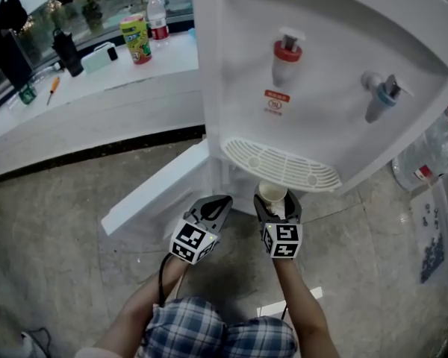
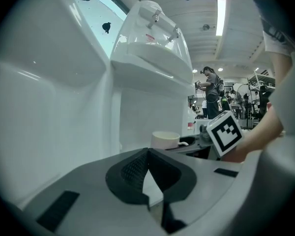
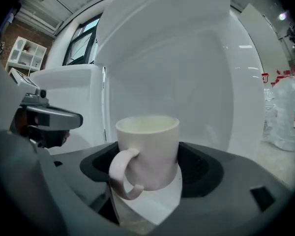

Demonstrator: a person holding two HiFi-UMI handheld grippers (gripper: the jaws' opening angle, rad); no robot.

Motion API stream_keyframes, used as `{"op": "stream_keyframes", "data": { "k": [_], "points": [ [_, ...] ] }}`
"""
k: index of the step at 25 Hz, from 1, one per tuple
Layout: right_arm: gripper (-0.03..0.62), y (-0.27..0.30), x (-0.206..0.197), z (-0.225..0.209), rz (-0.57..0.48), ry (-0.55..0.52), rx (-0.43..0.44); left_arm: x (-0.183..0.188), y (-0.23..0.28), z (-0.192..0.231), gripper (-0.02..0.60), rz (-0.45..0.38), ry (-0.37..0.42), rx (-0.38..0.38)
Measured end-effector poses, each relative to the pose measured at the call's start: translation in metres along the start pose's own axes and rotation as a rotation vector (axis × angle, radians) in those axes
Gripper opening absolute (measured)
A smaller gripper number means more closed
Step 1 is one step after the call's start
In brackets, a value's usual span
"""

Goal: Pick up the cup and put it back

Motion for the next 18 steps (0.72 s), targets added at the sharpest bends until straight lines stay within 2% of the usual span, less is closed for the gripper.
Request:
{"op": "stream_keyframes", "data": {
  "k": [6, 11, 18],
  "points": [
    [0.385, 0.030, -0.026, -0.009, 0.052, 0.014, -0.053, -0.005, 0.003, -0.001, 0.025, 0.009, -0.015, -0.003],
    [0.385, 0.049, -0.042, -0.008, 0.078, -0.013, -0.051, -0.007, 0.003, -0.004, 0.025, 0.015, -0.011, -0.012],
    [0.387, 0.058, -0.065, -0.013, 0.142, 0.017, -0.073, -0.007, 0.002, -0.005, 0.025, 0.018, -0.003, -0.019]
  ]
}}
Point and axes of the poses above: the fingertips, and each gripper's own axes: y forward along the fingers, z to its left, x out of its top, the point moved 9 cm from there along -y, backward along the fingers, and after that the axes turned 12 degrees about -z, right-handed, at the moved point
